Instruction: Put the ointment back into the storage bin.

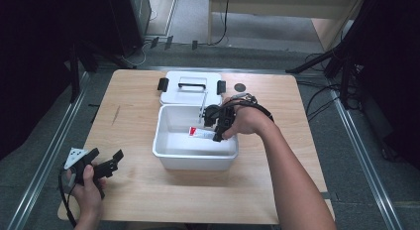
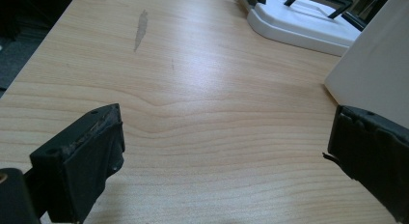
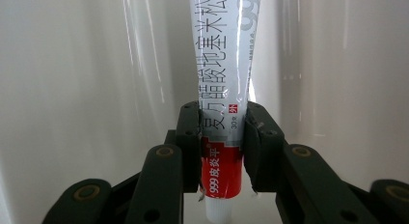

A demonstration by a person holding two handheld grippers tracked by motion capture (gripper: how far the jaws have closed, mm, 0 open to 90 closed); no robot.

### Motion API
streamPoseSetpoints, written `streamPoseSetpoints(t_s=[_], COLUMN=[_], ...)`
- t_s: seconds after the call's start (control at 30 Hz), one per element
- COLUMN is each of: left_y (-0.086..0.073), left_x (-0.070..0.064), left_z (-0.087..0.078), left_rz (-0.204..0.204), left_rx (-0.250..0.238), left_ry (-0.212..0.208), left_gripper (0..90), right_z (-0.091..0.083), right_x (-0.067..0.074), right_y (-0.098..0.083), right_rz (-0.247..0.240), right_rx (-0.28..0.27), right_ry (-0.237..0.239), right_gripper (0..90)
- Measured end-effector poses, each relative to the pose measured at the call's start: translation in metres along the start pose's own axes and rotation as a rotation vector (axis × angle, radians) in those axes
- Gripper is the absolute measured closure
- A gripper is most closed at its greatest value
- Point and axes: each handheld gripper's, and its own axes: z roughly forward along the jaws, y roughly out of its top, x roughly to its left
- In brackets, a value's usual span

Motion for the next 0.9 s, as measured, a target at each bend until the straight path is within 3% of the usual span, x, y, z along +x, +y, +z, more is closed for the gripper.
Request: streamPoseSetpoints(t_s=[0.9], left_y=[0.000], left_x=[0.001], left_z=[0.000], left_rz=[-0.002], left_rx=[0.002], left_ry=[-0.003], left_gripper=[0.1], right_z=[0.027], right_x=[0.006], right_y=[0.014], right_rz=[-0.018], right_rx=[0.146], right_ry=[0.011], right_gripper=[71.4])
